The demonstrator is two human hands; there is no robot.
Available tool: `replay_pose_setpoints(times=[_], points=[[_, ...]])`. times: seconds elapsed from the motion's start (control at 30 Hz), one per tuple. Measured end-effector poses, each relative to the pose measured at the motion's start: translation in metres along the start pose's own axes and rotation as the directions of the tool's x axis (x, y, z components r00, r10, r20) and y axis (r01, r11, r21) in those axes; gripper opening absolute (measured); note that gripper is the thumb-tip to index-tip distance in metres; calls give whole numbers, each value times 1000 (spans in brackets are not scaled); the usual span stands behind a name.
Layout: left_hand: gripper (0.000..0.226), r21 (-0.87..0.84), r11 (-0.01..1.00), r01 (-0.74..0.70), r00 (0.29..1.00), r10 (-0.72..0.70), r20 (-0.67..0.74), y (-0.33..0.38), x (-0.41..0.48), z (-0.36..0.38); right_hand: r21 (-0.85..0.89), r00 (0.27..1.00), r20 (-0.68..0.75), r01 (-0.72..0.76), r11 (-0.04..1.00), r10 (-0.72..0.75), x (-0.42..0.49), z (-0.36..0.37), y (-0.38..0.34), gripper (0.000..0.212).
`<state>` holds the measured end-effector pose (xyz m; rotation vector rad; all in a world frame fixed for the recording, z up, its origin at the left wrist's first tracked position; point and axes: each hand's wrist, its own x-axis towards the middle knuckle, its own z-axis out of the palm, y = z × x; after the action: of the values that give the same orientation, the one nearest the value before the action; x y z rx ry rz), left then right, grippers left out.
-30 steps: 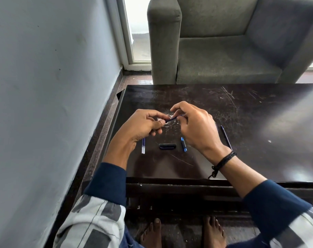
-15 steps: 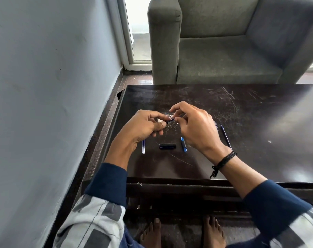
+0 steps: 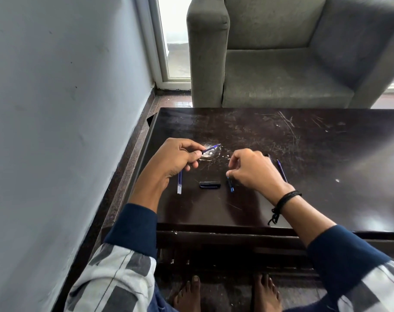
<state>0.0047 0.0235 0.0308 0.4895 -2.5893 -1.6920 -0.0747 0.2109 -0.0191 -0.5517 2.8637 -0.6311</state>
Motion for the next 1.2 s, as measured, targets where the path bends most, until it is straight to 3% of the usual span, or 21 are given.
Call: replay_pose_setpoints(times=[0.27, 0.3, 0.37, 0.43, 0.5, 0.6, 0.7, 0.83, 1.2], points=[[21, -1, 1000, 4, 1000, -4, 13, 0, -1, -1, -25, 996, 79, -32, 999, 34, 4, 11, 1, 17], [21, -4, 1000, 5, 1000, -5, 17, 0, -1, -1, 13, 996, 74, -58, 998, 56, 6, 9, 1, 17], [21, -11, 1000, 7, 1000, -7, 20, 0, -2, -1, 301, 989, 70, -149, 942, 134, 8, 2, 0, 8], [21, -16, 1000, 6, 1000, -6, 21, 1, -2, -1, 673, 975, 102, -214, 708, 198, 7, -8, -4, 3], [21, -13, 1000, -1, 1000, 2, 26, 1, -2, -1, 871, 960, 124, -227, 435, 253, 5, -18, -10, 3], [21, 2, 1000, 0, 999, 0, 36, 1, -1, 1, 967, 925, 170, -223, 124, 341, 5, -22, -13, 3], [22, 7, 1000, 2, 999, -2, 37, -1, 1, 2, 975, 904, 217, -215, -46, 368, 5, -20, -13, 3], [22, 16, 1000, 5, 999, -6, 42, 0, 0, 2, 976, 902, 217, -190, -109, 372, 4, -19, -16, 5], [22, 45, 999, 0, 999, -3, 45, 0, 1, 4, 974, 903, 226, -199, -112, 365, 2, -20, -18, 6]])
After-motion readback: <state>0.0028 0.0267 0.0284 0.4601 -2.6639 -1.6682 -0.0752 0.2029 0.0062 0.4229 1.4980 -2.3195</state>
